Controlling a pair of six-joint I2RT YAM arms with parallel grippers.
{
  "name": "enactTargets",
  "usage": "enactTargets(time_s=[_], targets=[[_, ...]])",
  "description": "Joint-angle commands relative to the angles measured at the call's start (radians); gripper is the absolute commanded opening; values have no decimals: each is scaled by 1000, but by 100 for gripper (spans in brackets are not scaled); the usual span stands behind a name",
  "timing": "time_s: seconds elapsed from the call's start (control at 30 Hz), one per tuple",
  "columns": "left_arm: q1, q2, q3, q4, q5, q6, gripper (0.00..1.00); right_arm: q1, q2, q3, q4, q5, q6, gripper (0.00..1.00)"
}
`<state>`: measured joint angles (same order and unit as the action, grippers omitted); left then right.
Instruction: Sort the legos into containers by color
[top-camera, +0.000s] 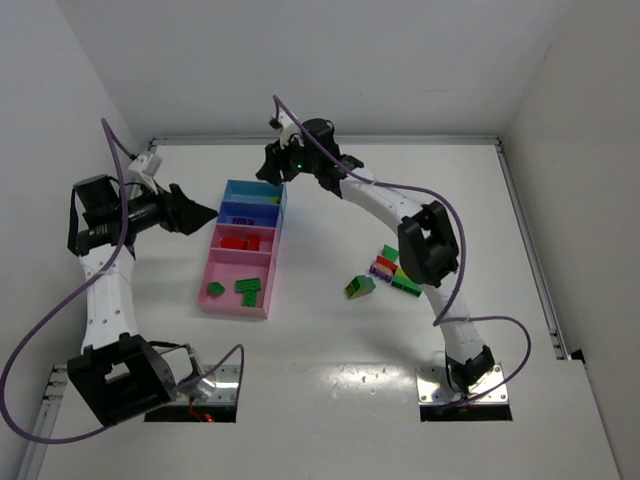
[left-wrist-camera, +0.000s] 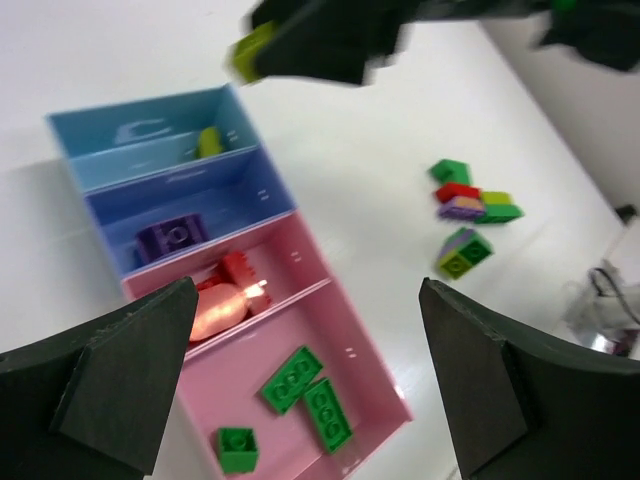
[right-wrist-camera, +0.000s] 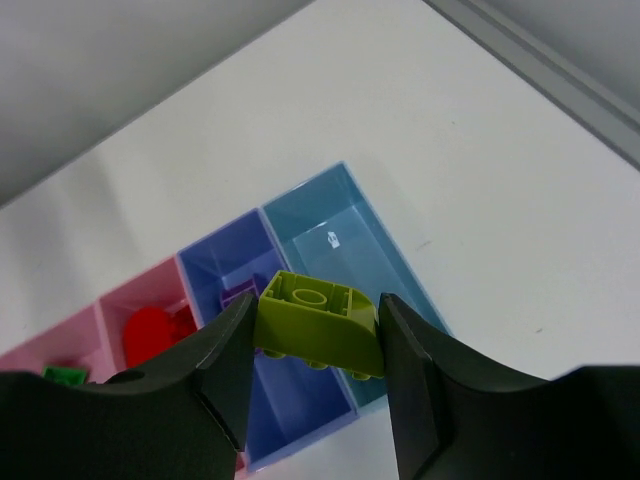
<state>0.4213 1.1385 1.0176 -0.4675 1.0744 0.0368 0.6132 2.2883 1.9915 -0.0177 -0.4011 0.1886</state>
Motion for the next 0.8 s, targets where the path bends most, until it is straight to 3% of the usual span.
enactTargets(time_s=[0.0,0.17,0.3,0.47,0.63,0.77], targets=[[13,-13,-5,69,171,-57,100,7,97,133,61,4,77,19],[13,16,9,69,108,-176,100,7,212,243,62,36,86,19],[13,26,33,46,4,-149,100,7,235,265,62,54,75,22],[13,35,42,32,44,-72,100,7,244,244,35,42,75,29],[13,35,42,23,1,-37,100,7,244,234,16,42,75,45],[-22,26,65,14,-94,-17,100,7,217,224,-2,51,75,71]])
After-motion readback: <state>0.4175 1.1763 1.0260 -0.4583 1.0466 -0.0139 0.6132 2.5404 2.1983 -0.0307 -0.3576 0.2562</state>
